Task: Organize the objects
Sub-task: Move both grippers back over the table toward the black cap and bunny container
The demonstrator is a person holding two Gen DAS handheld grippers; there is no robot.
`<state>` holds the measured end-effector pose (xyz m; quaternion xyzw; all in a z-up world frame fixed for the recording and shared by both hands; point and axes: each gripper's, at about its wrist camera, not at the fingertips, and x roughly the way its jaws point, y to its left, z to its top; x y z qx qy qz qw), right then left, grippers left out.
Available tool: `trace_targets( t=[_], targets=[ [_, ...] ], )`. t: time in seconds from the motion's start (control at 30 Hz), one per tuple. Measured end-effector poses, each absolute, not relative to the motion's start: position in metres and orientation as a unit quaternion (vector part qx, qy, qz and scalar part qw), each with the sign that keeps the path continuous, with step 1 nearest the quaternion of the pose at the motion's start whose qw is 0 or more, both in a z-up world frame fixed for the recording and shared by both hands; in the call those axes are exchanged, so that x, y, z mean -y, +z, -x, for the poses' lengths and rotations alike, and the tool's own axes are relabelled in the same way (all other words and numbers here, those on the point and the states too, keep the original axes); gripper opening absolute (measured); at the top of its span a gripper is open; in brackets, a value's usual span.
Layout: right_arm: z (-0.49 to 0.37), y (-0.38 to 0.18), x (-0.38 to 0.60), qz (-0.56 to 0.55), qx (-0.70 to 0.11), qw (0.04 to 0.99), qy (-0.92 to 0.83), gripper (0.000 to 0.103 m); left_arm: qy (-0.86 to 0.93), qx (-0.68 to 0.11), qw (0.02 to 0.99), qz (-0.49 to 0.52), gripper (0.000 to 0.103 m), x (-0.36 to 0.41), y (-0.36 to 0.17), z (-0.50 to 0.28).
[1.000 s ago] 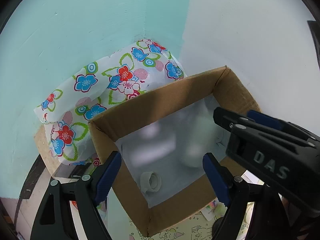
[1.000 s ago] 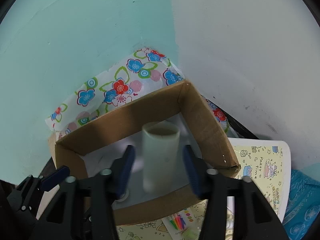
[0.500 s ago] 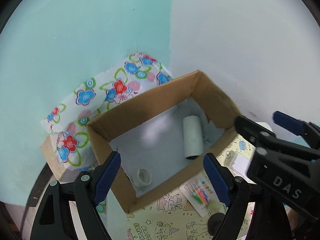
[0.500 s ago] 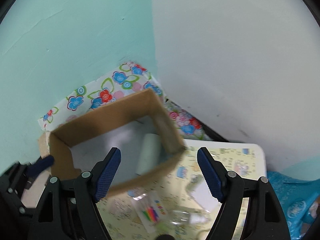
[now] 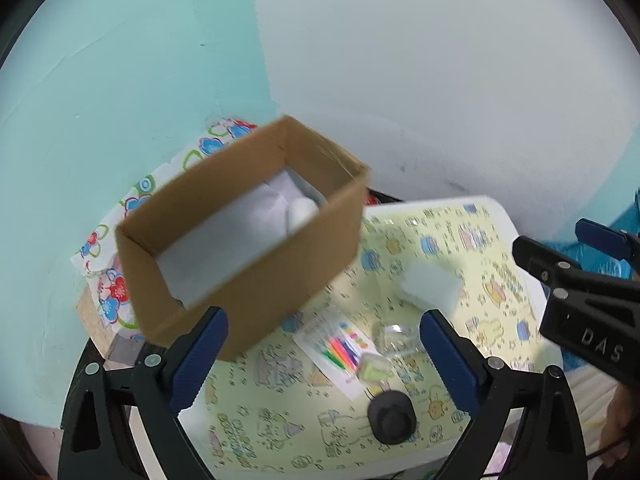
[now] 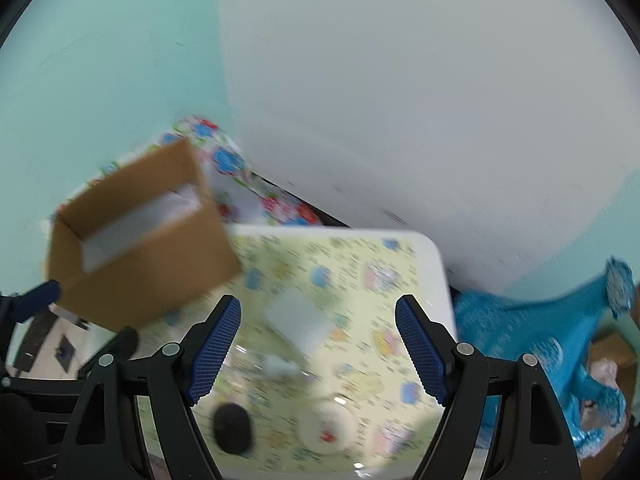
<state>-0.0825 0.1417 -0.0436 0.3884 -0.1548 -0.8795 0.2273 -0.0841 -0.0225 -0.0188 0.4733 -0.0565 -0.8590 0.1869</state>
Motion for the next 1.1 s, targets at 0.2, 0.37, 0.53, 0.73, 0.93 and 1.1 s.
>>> trace_targets(
  t=[0.2, 0.37, 0.53, 0.73, 0.93, 1.1],
  targets=[
    [0.078, -0.099, -0.150, -0.430, 0.138, 0.219, -0.865, 0.082, -0.860, 0.041, 0.179, -0.477, 0.098, 0.001, -0.055, 0.073],
    [0.070, -0.141, -0.142, -0.463, 0.127, 0.237, -0.845, 0.082, -0.846, -0.002, 0.187, -0.500, 0.098, -0.003, -0.096, 0.057],
    [0.059, -0.172, -0.136, -0.482, 0.129, 0.249, -0.830, 0.082, -0.832, -0.017, 0.215, -0.511, 0.098, 0.002, -0.135, 0.044],
    [0.055, -0.202, -0.118, -0.510, 0.110, 0.240, -0.819, 0.082, -0.818, -0.034, 0.209, -0.535, 0.098, -0.001, -0.174, 0.035],
    [0.054, -0.219, -0.103, -0.534, 0.125, 0.272, -0.790, 0.082, -0.809, -0.027, 0.215, -0.546, 0.098, -0.004, -0.190, 0.040],
    [0.055, -0.225, -0.094, -0.553, 0.126, 0.288, -0.771, 0.082, -0.796, -0.048, 0.223, -0.560, 0.098, 0.004, -0.205, 0.041]
  ],
)
